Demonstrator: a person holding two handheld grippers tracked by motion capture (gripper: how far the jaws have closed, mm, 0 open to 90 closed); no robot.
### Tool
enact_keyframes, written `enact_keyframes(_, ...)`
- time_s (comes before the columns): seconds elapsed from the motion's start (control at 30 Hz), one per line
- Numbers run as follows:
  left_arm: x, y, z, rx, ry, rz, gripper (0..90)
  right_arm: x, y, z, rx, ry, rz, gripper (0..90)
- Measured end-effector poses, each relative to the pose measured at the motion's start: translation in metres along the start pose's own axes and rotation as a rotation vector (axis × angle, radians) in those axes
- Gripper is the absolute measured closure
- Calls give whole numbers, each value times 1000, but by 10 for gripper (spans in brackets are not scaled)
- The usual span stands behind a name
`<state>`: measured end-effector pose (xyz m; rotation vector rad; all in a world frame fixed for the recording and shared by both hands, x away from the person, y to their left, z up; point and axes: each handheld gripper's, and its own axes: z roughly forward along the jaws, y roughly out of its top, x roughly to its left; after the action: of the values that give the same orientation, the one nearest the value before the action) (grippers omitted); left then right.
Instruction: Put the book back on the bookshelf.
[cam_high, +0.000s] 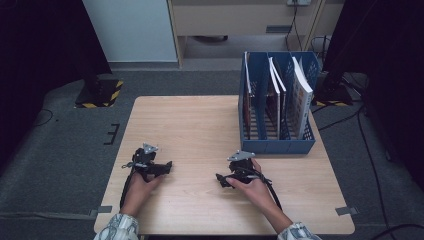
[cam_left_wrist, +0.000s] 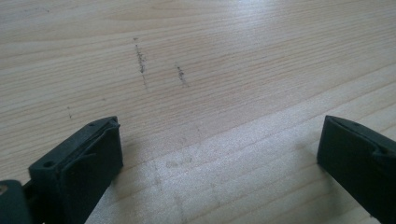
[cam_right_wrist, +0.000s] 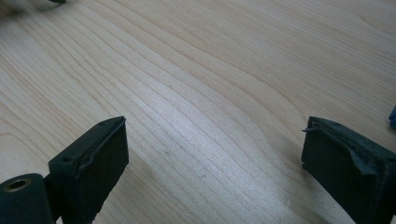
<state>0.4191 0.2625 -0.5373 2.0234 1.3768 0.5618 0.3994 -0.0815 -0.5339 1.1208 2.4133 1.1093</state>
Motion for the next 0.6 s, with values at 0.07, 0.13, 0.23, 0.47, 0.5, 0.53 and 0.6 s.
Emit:
enact_keyframes(0.07, 0, 0, 0, 0, 0, 0, 0, 0, 0, 1, 8, -2, 7, 77)
enact_keyframes(0.13, 0, 0, 0, 0, 0, 0, 0, -1, -1, 2, 16, -8, 9, 76)
enact_keyframes(0.23, 0, 0, 0, 0, 0, 0, 0, -2, -1, 3, 14, -16, 5, 75)
enact_keyframes(0.47, 0, 0, 0, 0, -1, 1, 0, 0, -3, 4, 16, -38, -16, 68)
enact_keyframes(0.5, 0, 0, 0, 0, -1, 1, 0, 1, -3, 4, 22, -51, -26, 68)
enact_keyframes(0.53, 0, 0, 0, 0, 0, 2, 0, 1, -3, 4, 22, -51, -26, 68)
enact_keyframes(0.6, 0, 0, 0, 1, -1, 2, 0, 3, -3, 5, 30, -61, -41, 60)
